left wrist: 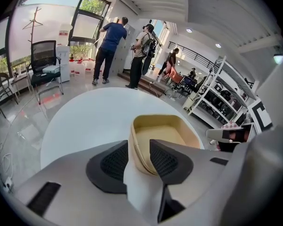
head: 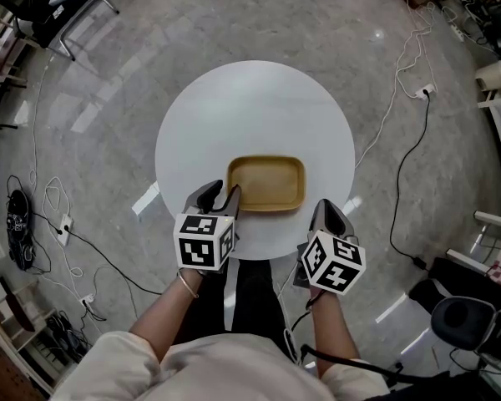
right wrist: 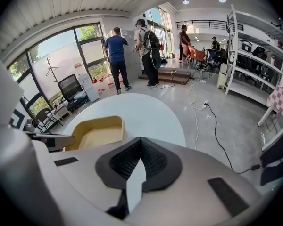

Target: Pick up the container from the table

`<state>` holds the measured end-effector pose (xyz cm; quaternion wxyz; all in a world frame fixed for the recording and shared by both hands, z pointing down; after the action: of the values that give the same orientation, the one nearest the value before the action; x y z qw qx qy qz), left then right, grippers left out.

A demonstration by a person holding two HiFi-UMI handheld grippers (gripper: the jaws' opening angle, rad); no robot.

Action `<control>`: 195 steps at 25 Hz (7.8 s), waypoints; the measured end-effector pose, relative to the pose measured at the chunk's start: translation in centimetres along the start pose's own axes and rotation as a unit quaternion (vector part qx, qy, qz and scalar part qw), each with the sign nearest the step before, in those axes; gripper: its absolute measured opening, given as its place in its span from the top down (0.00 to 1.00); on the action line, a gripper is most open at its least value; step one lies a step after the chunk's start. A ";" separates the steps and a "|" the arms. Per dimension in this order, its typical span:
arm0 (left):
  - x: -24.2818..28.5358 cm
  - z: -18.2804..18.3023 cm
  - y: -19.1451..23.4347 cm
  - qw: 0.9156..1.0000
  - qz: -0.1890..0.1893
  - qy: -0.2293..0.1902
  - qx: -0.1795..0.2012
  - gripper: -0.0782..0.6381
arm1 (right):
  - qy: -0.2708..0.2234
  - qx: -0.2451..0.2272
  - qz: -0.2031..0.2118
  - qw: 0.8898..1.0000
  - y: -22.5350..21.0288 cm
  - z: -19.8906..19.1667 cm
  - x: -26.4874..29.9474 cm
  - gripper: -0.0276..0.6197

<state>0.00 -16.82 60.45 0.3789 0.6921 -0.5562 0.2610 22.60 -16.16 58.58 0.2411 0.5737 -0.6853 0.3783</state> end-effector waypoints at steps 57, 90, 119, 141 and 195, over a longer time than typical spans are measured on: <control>1.4 0.9 0.6 0.998 0.041 0.034 -0.014 0.84 | 0.010 0.016 -0.005 1.000 -1.0 0.2 1.5 0.92; -7.2 4.4 2.0 0.997 0.055 -0.032 -0.053 0.84 | -0.077 -0.013 0.055 0.995 5.1 5.7 -4.0 0.92; -12.9 6.3 4.1 0.971 0.129 -0.118 -0.164 0.84 | -0.110 -0.116 0.163 0.974 9.6 12.6 -4.0 0.92; -19.8 1.2 11.9 0.937 0.207 -0.143 -0.243 0.84 | -0.078 -0.185 0.244 0.949 19.8 10.1 -3.1 0.92; -29.7 -3.9 29.1 0.892 0.252 -0.174 -0.333 0.84 | -0.097 -0.280 0.299 0.907 40.7 7.1 -2.3 0.92</control>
<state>-35.23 0.59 46.25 0.4056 0.3964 -0.8233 0.0226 -15.57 -18.14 42.73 0.1999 0.2842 -0.9226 0.1679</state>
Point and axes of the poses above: the fingertips, and each gripper's own axes: x forward along the fingers, y to its left, z out of its top, the point moved 4 cm from there along -x, backward along the fingers, and after that the axes turned 6 degrees about z, right-handed, at the moved point
